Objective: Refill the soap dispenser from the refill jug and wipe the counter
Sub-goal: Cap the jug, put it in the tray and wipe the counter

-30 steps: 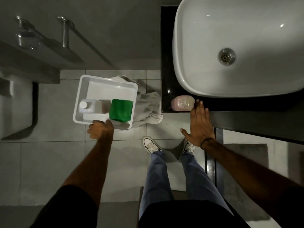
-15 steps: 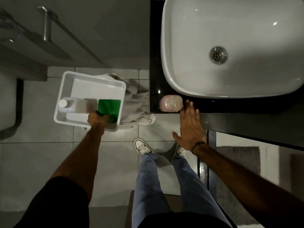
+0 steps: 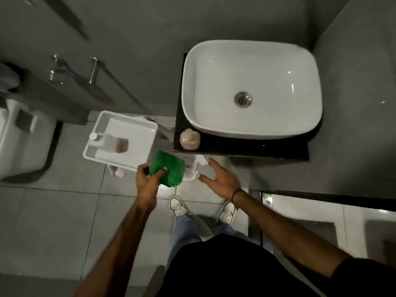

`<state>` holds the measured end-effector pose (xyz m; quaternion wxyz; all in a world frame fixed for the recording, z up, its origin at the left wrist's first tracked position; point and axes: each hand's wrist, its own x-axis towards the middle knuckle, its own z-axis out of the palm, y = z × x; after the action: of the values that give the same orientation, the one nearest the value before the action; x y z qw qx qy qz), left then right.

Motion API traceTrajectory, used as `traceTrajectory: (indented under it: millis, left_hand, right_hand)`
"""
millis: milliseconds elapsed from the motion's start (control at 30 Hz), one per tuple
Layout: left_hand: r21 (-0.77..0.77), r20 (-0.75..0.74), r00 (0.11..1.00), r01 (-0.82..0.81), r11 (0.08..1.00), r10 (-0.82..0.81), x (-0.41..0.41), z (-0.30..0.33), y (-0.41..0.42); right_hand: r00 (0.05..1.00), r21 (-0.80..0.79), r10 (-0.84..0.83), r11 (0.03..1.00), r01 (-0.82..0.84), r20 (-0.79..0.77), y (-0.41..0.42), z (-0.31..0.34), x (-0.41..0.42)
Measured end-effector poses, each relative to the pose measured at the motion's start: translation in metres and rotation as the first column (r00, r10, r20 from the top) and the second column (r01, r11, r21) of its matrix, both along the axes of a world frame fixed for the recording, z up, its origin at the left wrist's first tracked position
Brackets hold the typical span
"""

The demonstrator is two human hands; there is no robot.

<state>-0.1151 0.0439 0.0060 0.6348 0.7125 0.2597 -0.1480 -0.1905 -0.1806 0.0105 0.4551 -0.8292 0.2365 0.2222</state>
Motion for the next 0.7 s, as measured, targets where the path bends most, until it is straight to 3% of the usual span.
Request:
traceTrajectory:
  millis: [67,133,200,300,367,467,500,567,633,700]
  left_hand:
    - [-0.135,-0.028,0.997,0.064,0.989,-0.069,-0.026,0.008,-0.036]
    - [-0.205,-0.025,0.988,0.144,0.968,-0.153,-0.046,0.013,-0.073]
    - [-0.173,-0.004,0.971,0.236,0.956,-0.24,-0.055,0.014,-0.102]
    - [-0.114,-0.045,0.911,0.403,0.908,-0.41,-0.049,0.011,-0.132]
    - [-0.013,-0.087,0.916,0.393,0.92,-0.392,-0.038,0.01,-0.14]
    - [0.331,0.005,0.977,0.201,0.922,-0.215,-0.013,0.019,-0.139]
    - [0.381,0.063,0.976,0.168,0.909,-0.207,-0.003,0.024,-0.138]
    - [0.374,0.152,0.931,0.257,0.891,-0.332,0.017,0.031,-0.135]
    - [0.422,0.201,0.854,0.367,0.829,-0.481,0.031,0.033,-0.131]
    - [0.474,0.179,0.805,0.433,0.767,-0.565,0.039,0.025,-0.124]
  right_hand:
    - [0.944,0.362,-0.294,0.872,0.33,-0.153,-0.007,0.01,-0.007]
    - [0.873,0.555,-0.395,0.674,0.488,-0.287,-0.024,0.015,-0.016]
    - [0.813,0.631,-0.478,0.528,0.568,-0.332,-0.044,0.018,-0.026]
    - [0.682,0.621,-0.63,0.377,0.687,-0.372,-0.083,0.018,-0.04]
    - [0.603,0.603,-0.674,0.285,0.745,-0.427,-0.111,0.02,-0.046]
    - [0.497,0.508,-0.756,0.254,0.823,-0.427,-0.151,0.024,-0.053]
    - [0.461,0.465,-0.785,0.254,0.848,-0.414,-0.164,0.025,-0.056]
    - [0.403,0.367,-0.851,0.276,0.888,-0.336,-0.185,0.029,-0.062]
    - [0.425,0.105,-0.904,0.418,0.902,-0.053,-0.203,0.028,-0.067]
    - [0.562,-0.236,-0.767,0.511,0.827,0.309,-0.213,0.031,-0.07]
